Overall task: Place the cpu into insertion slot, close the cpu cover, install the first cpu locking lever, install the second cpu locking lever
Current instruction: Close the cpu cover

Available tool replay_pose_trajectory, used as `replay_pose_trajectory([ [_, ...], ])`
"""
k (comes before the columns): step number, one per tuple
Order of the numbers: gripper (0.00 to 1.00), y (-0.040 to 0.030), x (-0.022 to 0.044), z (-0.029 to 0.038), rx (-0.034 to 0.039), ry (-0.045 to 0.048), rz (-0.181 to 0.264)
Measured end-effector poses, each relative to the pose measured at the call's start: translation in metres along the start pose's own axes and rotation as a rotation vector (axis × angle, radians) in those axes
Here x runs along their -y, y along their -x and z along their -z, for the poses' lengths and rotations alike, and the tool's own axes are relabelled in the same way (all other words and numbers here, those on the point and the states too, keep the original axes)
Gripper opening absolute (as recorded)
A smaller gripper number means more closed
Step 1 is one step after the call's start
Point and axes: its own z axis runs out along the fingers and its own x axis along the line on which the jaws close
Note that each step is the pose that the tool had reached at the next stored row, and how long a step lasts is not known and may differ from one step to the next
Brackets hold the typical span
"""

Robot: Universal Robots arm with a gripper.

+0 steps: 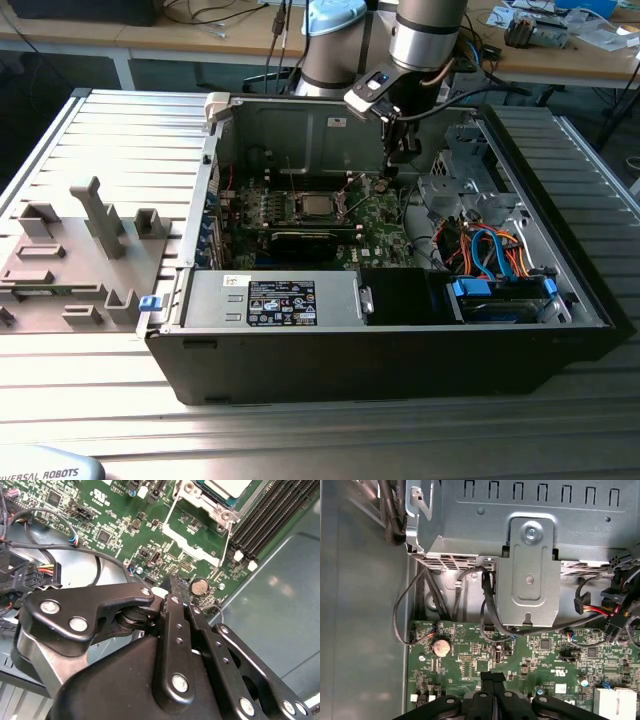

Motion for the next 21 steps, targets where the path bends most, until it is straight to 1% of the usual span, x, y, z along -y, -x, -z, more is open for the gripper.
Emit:
replay_pose_trajectory([
  [1, 0.11, -0.0001, 0.0000, -0.0004, -0.0009, 0.0001, 0.000],
  [5, 0.11, 0.0000, 0.0000, -0.0028, -0.0005, -0.0001, 0.000],
  [21, 0.11, -0.0001, 0.0000, -0.0072, -0.0007, 0.0000, 0.000],
])
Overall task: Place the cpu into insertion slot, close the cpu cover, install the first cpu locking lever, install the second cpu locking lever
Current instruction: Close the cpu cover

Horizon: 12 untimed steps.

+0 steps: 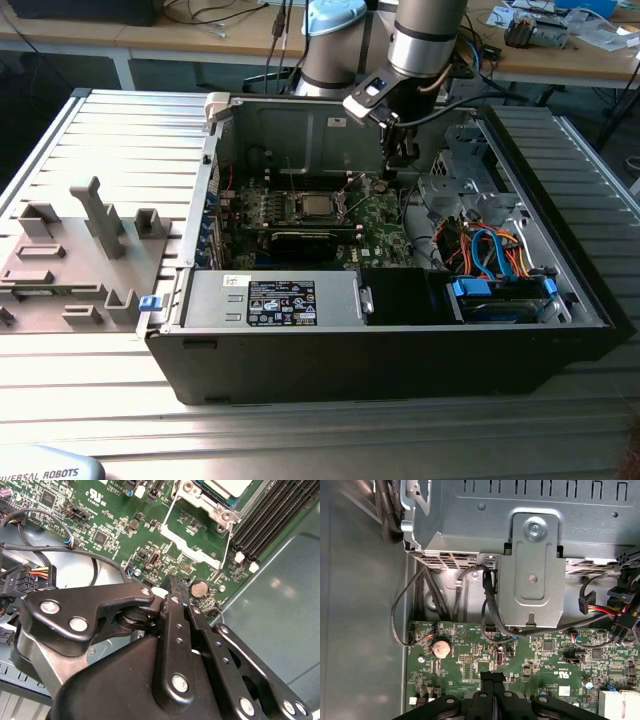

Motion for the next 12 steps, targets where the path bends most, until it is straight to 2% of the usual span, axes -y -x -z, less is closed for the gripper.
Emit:
replay_pose_trajectory([
  [12, 0.11, -0.0001, 0.0000, -0.0036, 0.0000, 0.0000, 0.000],
])
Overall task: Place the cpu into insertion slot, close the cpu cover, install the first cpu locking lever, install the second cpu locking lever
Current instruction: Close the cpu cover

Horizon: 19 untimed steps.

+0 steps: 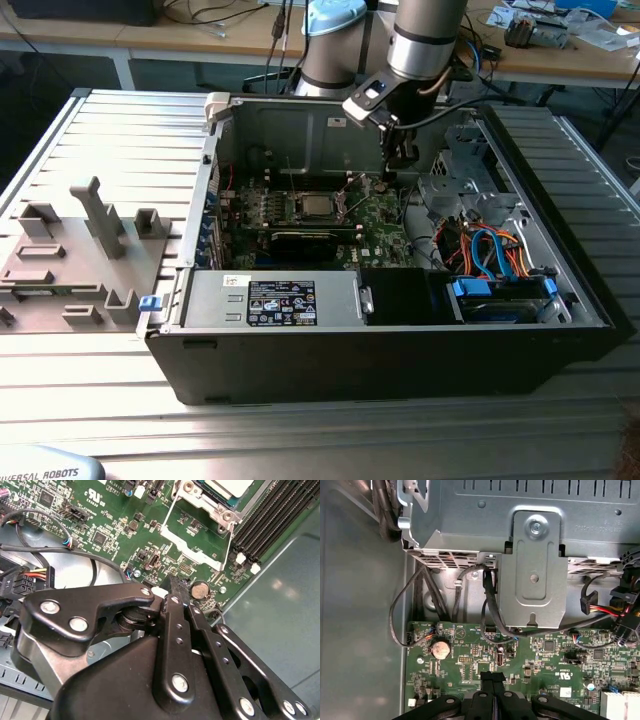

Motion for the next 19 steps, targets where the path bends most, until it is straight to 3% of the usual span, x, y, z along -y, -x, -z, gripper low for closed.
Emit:
replay_pose_trajectory([
  [19, 0.11, -0.0001, 0.0000, -0.0041, 0.0001, 0.0000, 0.000],
])
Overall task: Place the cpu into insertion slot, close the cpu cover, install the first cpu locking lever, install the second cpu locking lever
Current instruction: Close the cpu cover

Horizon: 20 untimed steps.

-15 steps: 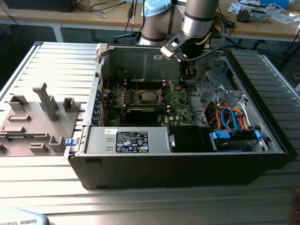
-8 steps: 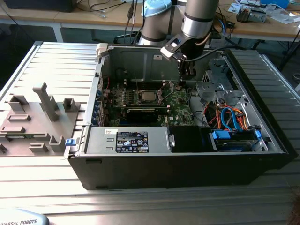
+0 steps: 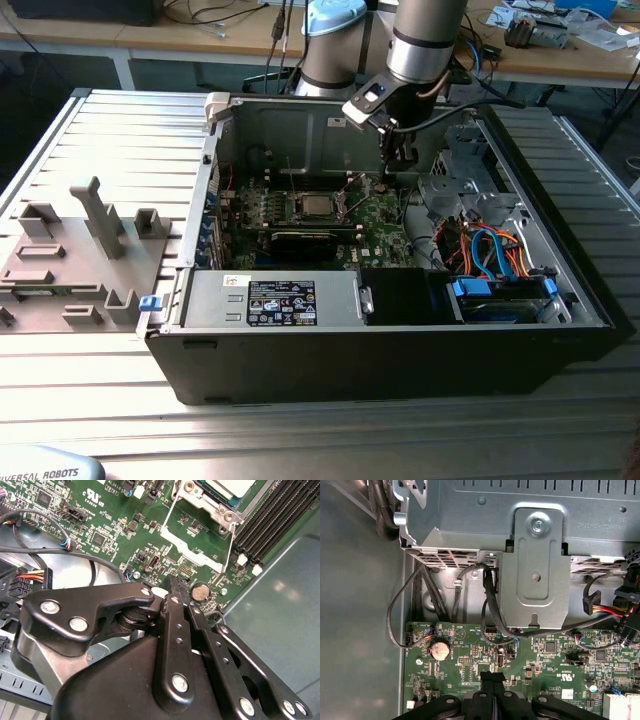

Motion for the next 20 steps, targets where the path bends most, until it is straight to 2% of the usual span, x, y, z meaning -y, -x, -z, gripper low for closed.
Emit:
replay_pose_trajectory([
  [5, 0.11, 0.0000, 0.0001, -0.0007, -0.0009, 0.0001, 0.000],
  [10, 0.11, -0.0001, 0.0028, -0.0018, -0.0106, 0.0005, 0.000],
  [20, 0.11, -0.0005, 0.0051, -0.0109, -0.0105, 0.0005, 0.000],
])
